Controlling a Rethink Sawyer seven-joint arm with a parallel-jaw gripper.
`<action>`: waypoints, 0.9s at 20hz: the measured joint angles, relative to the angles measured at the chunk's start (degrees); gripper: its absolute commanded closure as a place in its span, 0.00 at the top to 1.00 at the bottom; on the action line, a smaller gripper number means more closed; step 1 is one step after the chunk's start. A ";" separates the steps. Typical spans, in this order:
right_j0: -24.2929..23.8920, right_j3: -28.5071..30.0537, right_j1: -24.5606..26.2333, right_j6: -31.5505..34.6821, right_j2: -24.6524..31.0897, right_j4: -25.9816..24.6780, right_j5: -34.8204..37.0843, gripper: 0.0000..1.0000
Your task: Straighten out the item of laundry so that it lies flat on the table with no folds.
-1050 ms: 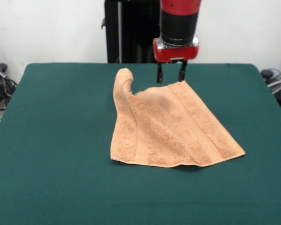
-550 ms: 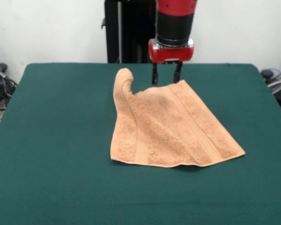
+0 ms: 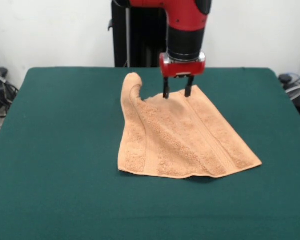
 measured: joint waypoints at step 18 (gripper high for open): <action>6.12 0.00 3.15 0.00 -5.60 0.02 -5.04 1.00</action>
